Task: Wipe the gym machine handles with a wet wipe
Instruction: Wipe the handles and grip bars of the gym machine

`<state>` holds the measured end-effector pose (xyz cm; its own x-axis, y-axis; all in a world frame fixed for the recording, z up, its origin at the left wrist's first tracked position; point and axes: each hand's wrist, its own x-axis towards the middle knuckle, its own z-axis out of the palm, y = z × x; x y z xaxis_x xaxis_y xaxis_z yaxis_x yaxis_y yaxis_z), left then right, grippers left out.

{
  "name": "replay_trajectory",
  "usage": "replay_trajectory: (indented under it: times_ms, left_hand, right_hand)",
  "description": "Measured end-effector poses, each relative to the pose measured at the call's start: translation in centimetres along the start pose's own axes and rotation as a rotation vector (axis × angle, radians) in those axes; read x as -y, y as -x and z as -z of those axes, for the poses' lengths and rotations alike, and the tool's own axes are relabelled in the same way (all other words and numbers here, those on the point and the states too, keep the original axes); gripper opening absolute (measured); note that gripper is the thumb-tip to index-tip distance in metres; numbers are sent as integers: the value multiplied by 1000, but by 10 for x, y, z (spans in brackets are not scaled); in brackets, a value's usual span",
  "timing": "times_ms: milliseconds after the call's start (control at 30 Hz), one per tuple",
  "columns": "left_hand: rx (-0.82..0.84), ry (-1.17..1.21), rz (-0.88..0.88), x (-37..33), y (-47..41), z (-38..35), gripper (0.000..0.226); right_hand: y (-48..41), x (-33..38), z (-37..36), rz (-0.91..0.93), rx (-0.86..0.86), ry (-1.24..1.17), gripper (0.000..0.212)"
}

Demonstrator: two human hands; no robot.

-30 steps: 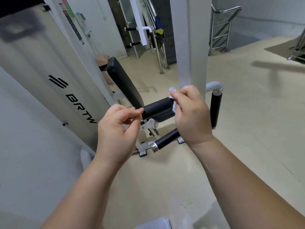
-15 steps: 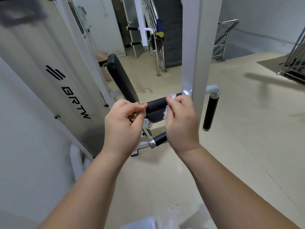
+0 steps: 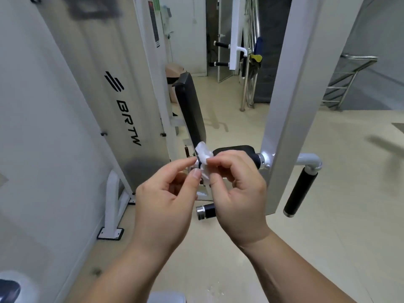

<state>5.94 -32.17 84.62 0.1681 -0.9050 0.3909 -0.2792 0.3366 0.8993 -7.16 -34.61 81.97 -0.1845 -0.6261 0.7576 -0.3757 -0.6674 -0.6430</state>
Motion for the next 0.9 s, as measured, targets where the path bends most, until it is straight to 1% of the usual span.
replay_trajectory:
  times_ms: [100, 167, 200, 267, 333, 400, 467, 500, 533, 633, 700, 800, 900]
  left_hand:
    - [-19, 210, 164, -6, 0, -12, 17]
    - [-65, 289, 206, -8, -2, -16, 18]
    - [-84, 285, 205, -7, -2, -17, 20]
    - [-112, 233, 180, -6, -5, -18, 21]
    - [-155, 180, 145, -6, -12, -12, 17]
    - [-234, 93, 103, -4, -23, 0, 16]
    - [-285, -67, 83, 0, -40, 15, 15]
    - [-267, -123, 92, 1, -50, 20, 14]
    - [-208, -137, 108, 1, -59, 23, 13]
    - [81, -153, 148, -7, -79, 14, 10]
    - [234, -305, 107, -16, -86, 4, 11]
    - [340, -539, 1, -33, -90, -6, 14]
    - [429, -676, -103, -48, -94, -25, 15]
  right_hand:
    - [0, -6, -3, 69, 97, -42, 20]
    - [-5, -10, -2, 83, 128, -74, 18]
    - [-7, -12, 0, 97, 147, -80, 16]
    - [-9, -16, 3, 157, 173, -44, 11]
    - [-7, -21, 7, 227, 168, 78, 11]
    - [-3, -26, 9, 235, 164, 269, 22]
    - [2, -31, 9, 185, 166, 450, 34]
    - [4, -33, 10, 159, 159, 507, 38]
    - [6, -35, 10, 143, 144, 544, 40]
    - [15, -40, 13, 123, 92, 606, 45]
    - [21, -43, 14, 140, 80, 615, 48]
    - [25, -48, 17, 173, 66, 611, 53]
    - [25, -49, 19, 186, 62, 606, 54]
